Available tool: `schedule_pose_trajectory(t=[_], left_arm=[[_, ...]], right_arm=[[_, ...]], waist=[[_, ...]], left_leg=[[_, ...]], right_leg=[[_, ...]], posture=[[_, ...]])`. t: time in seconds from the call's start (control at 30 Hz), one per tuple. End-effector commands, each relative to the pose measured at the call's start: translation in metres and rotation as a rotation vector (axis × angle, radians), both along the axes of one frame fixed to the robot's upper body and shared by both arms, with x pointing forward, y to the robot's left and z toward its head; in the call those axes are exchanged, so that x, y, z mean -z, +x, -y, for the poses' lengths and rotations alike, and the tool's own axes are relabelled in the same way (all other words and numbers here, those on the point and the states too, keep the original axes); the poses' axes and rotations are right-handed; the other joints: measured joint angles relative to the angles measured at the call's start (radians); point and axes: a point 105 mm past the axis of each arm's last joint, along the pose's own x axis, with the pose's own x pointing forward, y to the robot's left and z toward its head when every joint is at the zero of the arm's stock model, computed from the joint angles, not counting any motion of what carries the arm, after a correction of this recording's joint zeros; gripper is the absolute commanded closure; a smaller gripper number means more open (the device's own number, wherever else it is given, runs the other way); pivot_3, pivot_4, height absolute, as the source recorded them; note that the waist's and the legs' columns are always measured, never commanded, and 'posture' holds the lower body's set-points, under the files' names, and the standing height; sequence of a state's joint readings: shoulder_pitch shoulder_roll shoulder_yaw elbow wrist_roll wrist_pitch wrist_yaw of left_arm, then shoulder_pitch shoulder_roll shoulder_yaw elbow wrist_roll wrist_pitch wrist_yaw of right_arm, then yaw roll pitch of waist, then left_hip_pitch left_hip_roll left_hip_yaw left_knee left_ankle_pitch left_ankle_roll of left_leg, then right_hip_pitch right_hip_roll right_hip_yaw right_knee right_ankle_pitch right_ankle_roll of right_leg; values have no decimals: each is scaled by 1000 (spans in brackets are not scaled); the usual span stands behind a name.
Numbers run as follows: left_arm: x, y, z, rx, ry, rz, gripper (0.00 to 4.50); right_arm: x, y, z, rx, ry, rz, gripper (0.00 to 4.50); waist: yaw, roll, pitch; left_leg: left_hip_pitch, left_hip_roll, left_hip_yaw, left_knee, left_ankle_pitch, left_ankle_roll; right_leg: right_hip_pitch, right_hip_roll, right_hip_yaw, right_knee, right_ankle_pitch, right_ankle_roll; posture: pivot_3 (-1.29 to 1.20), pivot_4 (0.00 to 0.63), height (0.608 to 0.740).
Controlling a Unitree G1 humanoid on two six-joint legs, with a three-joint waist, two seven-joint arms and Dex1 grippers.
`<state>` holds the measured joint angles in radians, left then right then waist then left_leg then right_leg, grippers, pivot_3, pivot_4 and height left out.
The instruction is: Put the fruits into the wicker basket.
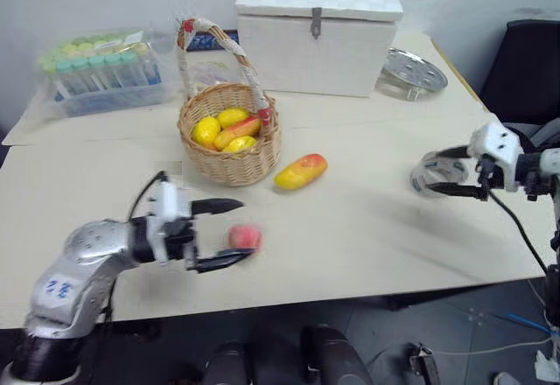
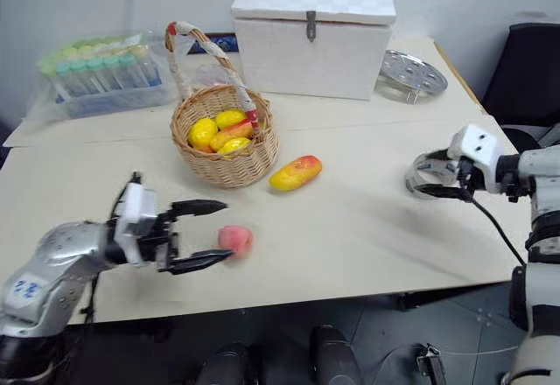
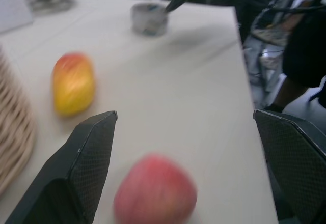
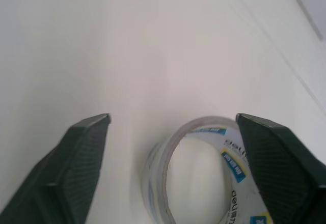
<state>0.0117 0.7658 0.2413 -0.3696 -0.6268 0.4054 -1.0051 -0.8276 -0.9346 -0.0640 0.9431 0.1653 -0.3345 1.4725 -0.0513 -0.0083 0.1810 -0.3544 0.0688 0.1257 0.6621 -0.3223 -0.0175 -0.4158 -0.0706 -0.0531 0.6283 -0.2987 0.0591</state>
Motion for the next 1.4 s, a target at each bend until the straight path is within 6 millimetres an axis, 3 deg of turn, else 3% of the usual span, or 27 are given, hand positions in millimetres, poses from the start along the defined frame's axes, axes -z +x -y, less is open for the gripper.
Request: schedule_pose_trajectory(t=[0.03,0.1,0.27,0.37,0.43,0.57,0.83,0.93,1.1,1.3,1.4], left_arm=[[2,-15,-47,-144,71,-10,0],[10,-25,-75,-243,117,-38,0],[28,-52,-129,-402,229,-84,0],[29,-60,-152,-503,223,-113,0],[29,-63,-156,-515,229,-128,0],[16,-58,-125,-385,191,-135,0],[-22,-8,-14,-27,23,-25,0],[-10,9,16,75,59,-55,0],[32,28,33,157,270,-58,0],[42,36,47,187,288,-68,0],[41,33,51,206,262,-72,614]], right_arm=[[-7,-34,-32,-227,167,59,68],[5,-55,-60,-315,335,62,68],[46,-96,-102,-462,455,2,68],[59,-115,-125,-565,477,10,68],[66,-125,-138,-612,487,17,68],[70,-131,-152,-603,521,57,68],[69,-136,-146,-554,510,84,68],[64,-125,-144,-508,515,115,68],[71,-125,-139,-479,510,103,68],[78,-130,-136,-438,517,106,68],[77,-131,-136,-416,538,111,0]], waist=[[1,0,0],[4,-1,-1],[8,1,0],[11,0,0],[20,-1,-1],[25,-1,-1],[25,-1,-1],[19,-1,-1],[23,-1,-1],[27,-1,-1],[25,-1,-1]], left_leg=[[0,0,-1,-1,-1,0],[0,1,-2,-1,-2,1],[1,-3,-3,-1,-8,8],[1,-3,-3,-1,-10,8],[1,-3,-4,-1,-11,6],[1,-3,-6,-2,-12,5],[2,-4,-6,-3,-11,5],[3,-4,-5,-3,-7,8],[3,-4,-3,-3,-5,4],[2,-2,-3,-1,-7,6],[2,-3,-3,1,-7,8]], right_leg=[[0,-1,-1,-1,0,0],[1,-1,-2,-1,-1,-1],[2,-7,-4,0,0,0],[2,-9,-5,0,0,0],[2,-9,-6,0,-1,-1],[1,-10,-7,0,-2,-3],[4,-11,-7,0,-1,-2],[4,-8,-7,2,-1,-2],[2,-3,-5,3,-1,-2],[2,-1,-4,2,-1,-2],[2,-3,-3,3,-1,-1]], posture=[[0,150,740],[0,150,740],[0,150,740],[0,150,740],[0,150,740],[0,150,740],[0,150,740],[0,150,740],[0,150,740],[0,150,740],[0,150,740]])
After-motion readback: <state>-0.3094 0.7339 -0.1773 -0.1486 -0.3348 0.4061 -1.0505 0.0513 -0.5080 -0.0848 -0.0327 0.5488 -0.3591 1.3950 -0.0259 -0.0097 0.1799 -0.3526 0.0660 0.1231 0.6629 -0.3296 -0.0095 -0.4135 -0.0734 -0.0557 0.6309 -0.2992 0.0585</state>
